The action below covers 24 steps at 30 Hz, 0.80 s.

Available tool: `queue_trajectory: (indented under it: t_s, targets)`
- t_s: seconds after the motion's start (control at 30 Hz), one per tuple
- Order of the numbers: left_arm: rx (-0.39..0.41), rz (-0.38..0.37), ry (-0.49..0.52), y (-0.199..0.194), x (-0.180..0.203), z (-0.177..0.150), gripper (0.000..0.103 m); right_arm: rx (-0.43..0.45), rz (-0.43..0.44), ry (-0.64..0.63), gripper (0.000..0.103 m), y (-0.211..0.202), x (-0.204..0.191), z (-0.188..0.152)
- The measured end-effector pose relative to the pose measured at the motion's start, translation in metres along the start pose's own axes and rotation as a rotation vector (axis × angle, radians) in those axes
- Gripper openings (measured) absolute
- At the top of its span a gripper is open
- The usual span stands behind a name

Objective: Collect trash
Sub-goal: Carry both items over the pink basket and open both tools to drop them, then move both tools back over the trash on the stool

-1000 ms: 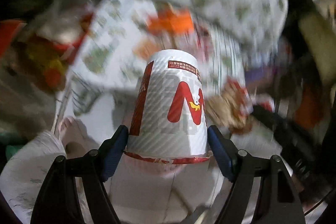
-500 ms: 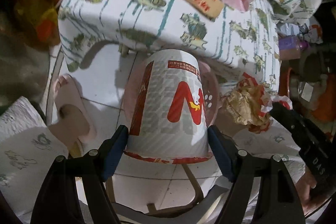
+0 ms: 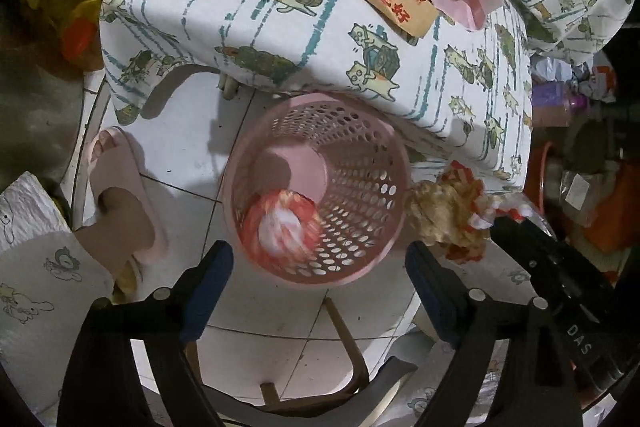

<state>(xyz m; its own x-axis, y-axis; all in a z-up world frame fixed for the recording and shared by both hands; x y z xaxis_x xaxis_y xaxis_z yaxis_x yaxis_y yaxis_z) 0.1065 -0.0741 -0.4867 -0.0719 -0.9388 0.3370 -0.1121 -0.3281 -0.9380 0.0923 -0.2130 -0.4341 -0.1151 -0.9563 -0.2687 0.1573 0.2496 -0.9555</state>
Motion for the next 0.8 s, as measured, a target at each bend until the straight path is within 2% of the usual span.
queue_trajectory:
  t_s: [0.2, 0.3, 0.43, 0.6, 0.8]
  targets:
    - [0.005, 0.013, -0.022, -0.001, -0.007, 0.001, 0.092, 0.059, -0.045, -0.001, 0.025, -0.011, 0.004, 0.008]
    - [0.023, 0.014, 0.009, -0.007, -0.003, 0.003, 0.092, 0.09, -0.048, -0.006, 0.025, -0.017, 0.004, 0.014]
    - [0.087, 0.047, 0.046, -0.021, 0.001, 0.009, 0.092, 0.125, -0.045, -0.013, 0.025, -0.023, -0.001, 0.02]
    - [0.16, 0.048, 0.074, -0.042, 0.002, 0.015, 0.092, 0.146, -0.046, 0.009, 0.025, -0.026, 0.001, 0.025]
    - [0.291, 0.081, 0.121, -0.084, 0.002, 0.027, 0.092, 0.205, -0.056, 0.023, 0.025, -0.04, 0.006, 0.034]
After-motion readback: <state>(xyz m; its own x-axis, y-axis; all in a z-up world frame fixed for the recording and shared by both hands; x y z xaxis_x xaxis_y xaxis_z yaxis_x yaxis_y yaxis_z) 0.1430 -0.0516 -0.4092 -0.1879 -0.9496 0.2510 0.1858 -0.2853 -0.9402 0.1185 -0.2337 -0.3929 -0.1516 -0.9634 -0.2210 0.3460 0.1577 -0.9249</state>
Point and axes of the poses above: each gripper's, at about its wrist camera, not at the fingertips, and y roughly the way its jaws point, x to its right, z to its top, the point moved 10 cm from there along y, roughly the way its jaws point, and after that the axes turned 5 degrees about y, right-handed, at the moved point
